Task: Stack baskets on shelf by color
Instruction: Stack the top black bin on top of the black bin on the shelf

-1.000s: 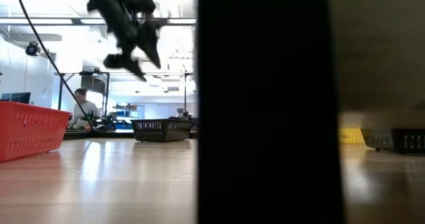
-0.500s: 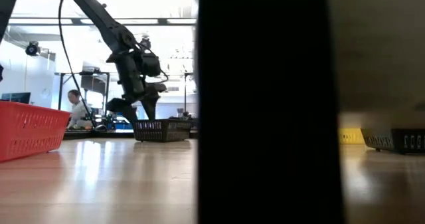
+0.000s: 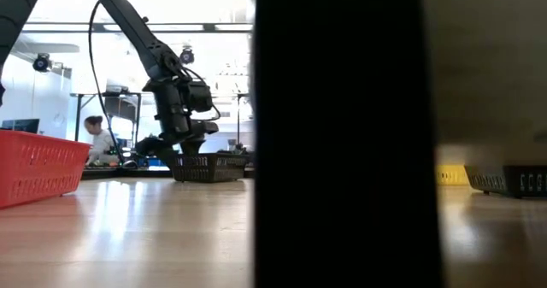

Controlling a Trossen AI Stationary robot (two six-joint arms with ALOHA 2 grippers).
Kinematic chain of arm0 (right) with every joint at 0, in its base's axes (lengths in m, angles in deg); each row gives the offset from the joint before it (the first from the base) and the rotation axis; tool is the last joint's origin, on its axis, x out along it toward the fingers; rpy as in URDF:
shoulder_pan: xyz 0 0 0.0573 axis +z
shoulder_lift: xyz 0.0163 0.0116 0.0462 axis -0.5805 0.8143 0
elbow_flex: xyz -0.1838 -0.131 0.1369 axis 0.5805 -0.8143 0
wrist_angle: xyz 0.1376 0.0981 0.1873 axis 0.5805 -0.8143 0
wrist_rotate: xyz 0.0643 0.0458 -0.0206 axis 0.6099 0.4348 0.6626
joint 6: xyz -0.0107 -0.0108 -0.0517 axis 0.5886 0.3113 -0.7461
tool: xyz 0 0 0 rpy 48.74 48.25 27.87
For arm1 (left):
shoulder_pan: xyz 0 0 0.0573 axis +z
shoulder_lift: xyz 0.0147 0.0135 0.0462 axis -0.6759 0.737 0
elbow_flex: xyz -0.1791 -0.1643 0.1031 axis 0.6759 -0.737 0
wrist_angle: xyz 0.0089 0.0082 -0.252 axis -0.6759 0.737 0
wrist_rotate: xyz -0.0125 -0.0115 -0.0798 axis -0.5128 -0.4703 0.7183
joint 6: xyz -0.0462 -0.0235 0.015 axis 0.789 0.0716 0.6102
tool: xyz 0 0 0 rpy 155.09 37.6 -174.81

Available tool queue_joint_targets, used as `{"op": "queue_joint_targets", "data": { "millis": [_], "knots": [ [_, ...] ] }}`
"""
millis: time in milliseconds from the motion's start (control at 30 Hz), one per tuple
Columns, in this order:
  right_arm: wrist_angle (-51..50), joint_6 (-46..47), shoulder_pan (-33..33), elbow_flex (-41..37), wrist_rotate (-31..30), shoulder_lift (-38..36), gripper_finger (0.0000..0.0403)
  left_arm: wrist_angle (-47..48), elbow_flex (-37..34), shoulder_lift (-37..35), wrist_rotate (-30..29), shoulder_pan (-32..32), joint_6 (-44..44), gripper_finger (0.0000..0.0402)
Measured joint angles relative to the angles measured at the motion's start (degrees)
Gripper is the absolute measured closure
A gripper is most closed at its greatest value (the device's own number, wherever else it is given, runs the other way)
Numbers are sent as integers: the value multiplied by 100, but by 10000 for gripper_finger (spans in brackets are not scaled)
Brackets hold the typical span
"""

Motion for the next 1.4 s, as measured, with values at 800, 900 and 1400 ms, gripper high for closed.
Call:
{"op": "queue_joint_targets", "data": {
  "millis": [800, 900, 1400],
  "knots": [
    [-605, -37, -381, 0, 520, -2003, 338, -126, 3100, -354, -686, -2704, -1, 401],
    [-544, -358, -464, 0, 420, -2133, 322, -120, 3464, -340, -924, -2969, 2, 401],
    [1741, -3533, -980, 28, 66, -1673, 223, -108, 3763, -204, -1743, -3977, 606, 402]
  ]
}}
